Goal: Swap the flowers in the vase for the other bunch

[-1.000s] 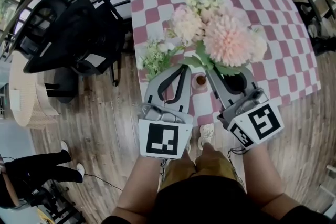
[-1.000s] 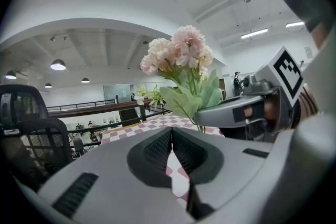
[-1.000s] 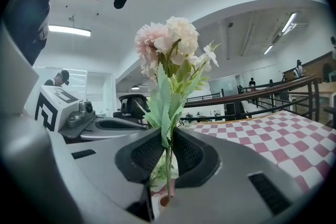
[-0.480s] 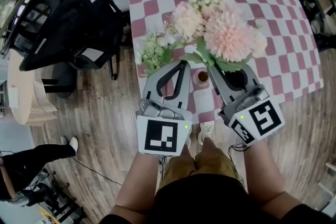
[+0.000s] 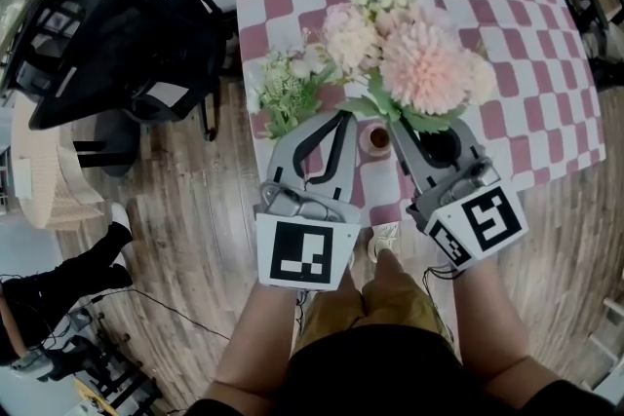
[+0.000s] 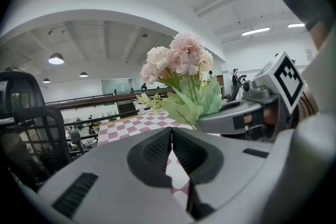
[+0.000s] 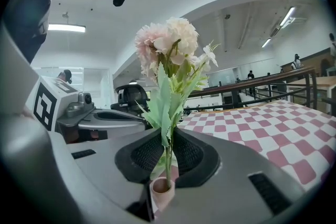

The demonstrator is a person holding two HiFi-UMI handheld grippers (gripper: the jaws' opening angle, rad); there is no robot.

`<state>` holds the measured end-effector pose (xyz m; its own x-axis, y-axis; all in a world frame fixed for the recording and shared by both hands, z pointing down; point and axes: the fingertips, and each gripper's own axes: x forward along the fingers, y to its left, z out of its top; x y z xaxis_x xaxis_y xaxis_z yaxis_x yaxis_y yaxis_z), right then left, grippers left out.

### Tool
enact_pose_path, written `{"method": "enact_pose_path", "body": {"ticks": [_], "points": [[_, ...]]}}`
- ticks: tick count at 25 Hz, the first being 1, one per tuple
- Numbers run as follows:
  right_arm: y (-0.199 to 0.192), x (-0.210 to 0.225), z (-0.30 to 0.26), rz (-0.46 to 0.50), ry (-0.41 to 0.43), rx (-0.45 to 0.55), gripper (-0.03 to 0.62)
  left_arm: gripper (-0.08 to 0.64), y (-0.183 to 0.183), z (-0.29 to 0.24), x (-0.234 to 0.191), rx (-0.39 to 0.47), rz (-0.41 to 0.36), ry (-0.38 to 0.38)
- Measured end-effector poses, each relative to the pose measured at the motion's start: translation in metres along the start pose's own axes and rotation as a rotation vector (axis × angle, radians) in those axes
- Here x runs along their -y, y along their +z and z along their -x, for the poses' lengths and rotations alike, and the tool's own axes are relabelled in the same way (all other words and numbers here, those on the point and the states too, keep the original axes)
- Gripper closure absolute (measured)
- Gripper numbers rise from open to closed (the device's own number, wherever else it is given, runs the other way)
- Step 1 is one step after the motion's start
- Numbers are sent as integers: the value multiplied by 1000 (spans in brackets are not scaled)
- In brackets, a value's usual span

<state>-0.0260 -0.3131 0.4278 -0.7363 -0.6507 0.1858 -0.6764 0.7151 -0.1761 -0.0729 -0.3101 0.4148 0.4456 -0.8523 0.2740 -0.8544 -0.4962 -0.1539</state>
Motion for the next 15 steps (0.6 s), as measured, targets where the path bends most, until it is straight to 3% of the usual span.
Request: {"method": "enact_pose_path", "body": {"ticks": [15], "points": [[-24,0,-3,-6,8,-13,531,551,-13,-5,6,-20,7,2]]}}
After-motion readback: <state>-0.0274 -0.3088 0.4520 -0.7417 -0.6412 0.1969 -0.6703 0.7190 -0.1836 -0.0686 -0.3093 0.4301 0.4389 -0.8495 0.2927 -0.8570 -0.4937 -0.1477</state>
